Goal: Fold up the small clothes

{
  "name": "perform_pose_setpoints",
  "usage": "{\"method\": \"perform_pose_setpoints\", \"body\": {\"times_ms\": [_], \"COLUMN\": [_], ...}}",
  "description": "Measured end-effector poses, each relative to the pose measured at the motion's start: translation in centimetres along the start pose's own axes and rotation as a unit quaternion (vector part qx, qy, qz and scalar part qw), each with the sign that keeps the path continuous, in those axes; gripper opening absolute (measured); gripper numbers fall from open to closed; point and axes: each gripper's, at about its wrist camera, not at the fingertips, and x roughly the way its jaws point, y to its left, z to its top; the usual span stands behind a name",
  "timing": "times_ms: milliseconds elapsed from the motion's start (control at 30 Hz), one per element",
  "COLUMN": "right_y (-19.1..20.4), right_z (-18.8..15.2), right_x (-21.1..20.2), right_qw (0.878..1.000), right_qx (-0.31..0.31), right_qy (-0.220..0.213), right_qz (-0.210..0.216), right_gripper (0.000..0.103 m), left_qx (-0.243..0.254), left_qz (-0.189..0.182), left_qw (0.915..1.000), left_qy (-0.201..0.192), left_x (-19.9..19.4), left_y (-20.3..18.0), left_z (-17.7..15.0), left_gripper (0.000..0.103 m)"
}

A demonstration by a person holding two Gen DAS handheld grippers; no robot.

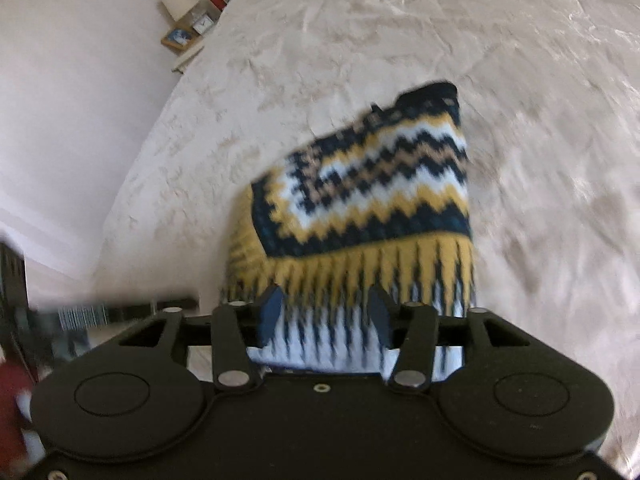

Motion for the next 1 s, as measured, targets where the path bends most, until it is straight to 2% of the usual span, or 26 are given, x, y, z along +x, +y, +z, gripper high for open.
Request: {"method": "perform_pose_setpoints", "body": {"times_ms": [100,233,300,333,367,500,633,700,733,767,800,833,933,1000], "right_y": [1.0,4.3,6.4,7.2,8.0,10.3,10.8,11.1,11.3,11.4,11.5,11.4,11.5,11.9], "right_z": [-1.4,-3.7,-5.1,-5.8,-6.6,-8.9,-9.4,-9.7,-9.8,-9.8,-9.7,-9.3,-8.1,-7.5], "right_x": [-0.1,0.5,1.1,1.4,1.8,3.1,4.4,5.1,5.3,5.4,5.5,5.2,3.3,2.1], "right_qw": [0.999,0.991,0.978,0.971,0.963,0.933,0.927,0.918,0.913,0.91,0.911,0.916,0.933,0.94], "right_qx": [-0.036,-0.134,-0.206,-0.238,-0.268,-0.356,-0.368,-0.388,-0.398,-0.405,-0.404,-0.394,-0.356,-0.341], "right_qy": [0.008,0.02,0.028,0.031,0.034,0.038,0.037,0.037,0.039,0.04,0.042,0.039,0.005,-0.012], "right_qz": [0.008,0.004,-0.008,-0.013,-0.018,-0.043,-0.064,-0.075,-0.08,-0.081,-0.076,-0.07,-0.044,-0.022], "right_gripper": [0.061,0.062,0.063,0.064,0.067,0.07,0.07,0.068,0.065,0.051,0.024,0.017,0.015,0.015], "left_qx": [0.002,0.002,0.003,0.003,0.002,0.001,0.004,0.001,0.0,0.0,0.007,0.021,0.066,0.077], "left_qz": [-0.015,-0.022,-0.022,-0.022,-0.024,-0.032,-0.038,-0.051,-0.059,-0.058,-0.058,-0.055,-0.054,-0.054], "left_qw": [0.9998,0.9991,0.9986,0.9983,0.9979,0.9955,0.9952,0.9954,0.9956,0.9966,0.9972,0.9976,0.9963,0.9954], "left_qy": [0.009,0.037,0.048,0.054,0.06,0.089,0.09,0.081,0.073,0.059,0.046,0.036,-0.005,-0.019], "left_x": [1.6,4.1,4.9,5.3,5.6,7.0,7.6,7.5,7.3,7.0,6.5,5.8,3.3,2.6], "left_y": [-0.9,-1.3,-1.2,-1.2,-1.0,-0.5,-0.2,-0.1,0.0,-0.1,-0.2,-0.6,-1.8,-1.8], "left_z": [1.6,3.2,3.6,3.8,3.9,4.0,3.9,4.0,4.0,4.0,4.1,4.2,4.5,4.5], "left_gripper": [0.09,0.089,0.088,0.085,0.077,0.068,0.065,0.051,0.031,0.016,0.015,0.014,0.012,0.012]}}
